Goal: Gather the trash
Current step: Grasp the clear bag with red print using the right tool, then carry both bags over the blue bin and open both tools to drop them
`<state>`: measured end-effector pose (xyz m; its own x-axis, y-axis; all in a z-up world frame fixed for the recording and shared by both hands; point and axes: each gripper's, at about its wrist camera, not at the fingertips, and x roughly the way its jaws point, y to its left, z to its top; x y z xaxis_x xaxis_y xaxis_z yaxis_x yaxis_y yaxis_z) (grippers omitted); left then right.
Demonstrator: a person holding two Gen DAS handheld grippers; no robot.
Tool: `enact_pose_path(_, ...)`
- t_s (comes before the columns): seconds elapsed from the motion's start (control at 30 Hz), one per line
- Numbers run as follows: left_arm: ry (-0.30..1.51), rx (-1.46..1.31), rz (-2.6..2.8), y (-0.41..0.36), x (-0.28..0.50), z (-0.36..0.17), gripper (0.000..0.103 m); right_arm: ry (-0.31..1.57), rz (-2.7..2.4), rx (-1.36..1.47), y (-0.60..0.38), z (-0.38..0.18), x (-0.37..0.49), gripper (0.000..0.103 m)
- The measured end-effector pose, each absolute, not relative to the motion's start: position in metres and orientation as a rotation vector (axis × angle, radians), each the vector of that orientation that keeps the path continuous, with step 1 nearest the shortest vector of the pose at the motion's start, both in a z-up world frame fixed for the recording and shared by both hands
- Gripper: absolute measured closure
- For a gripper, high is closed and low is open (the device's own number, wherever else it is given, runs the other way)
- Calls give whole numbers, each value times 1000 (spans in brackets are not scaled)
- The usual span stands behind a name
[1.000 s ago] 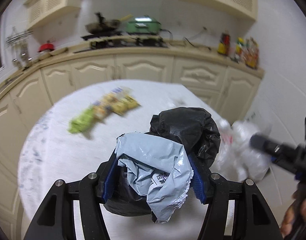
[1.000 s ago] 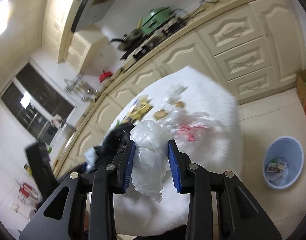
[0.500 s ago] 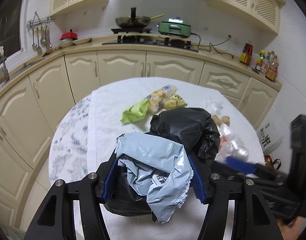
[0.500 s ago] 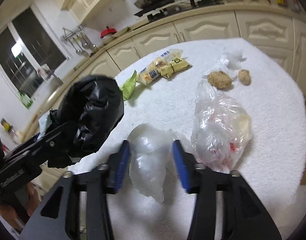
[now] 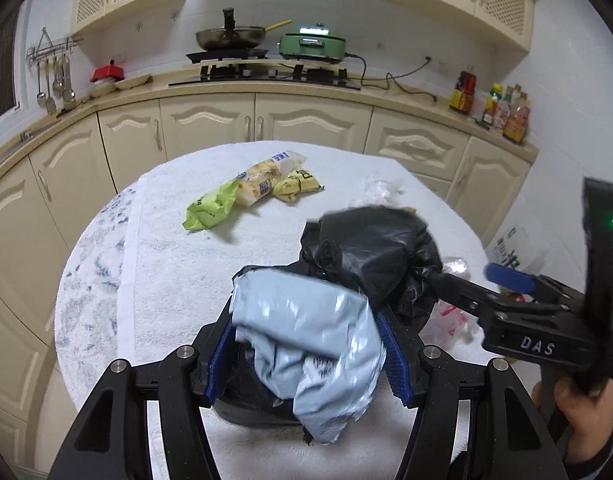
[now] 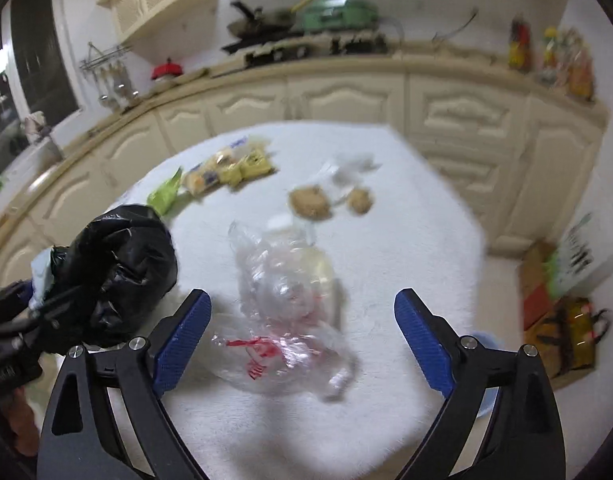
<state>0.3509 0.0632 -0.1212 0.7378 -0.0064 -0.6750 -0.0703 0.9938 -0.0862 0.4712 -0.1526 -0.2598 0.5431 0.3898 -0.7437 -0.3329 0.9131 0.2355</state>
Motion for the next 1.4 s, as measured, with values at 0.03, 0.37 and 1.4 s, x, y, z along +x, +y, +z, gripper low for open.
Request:
enact_pose_path(0.03,735,-70,74,60,352,-123,44,910,455,88,-152,-265,476,8)
enact_pose_path(0.37,759,-7,182,67,370,-141,43,927,499,206,-167,-284,487,55)
enact_pose_path(1.4,792,156,-316,-237,501,-143,44,804,-1,448,-459,-290,444,54)
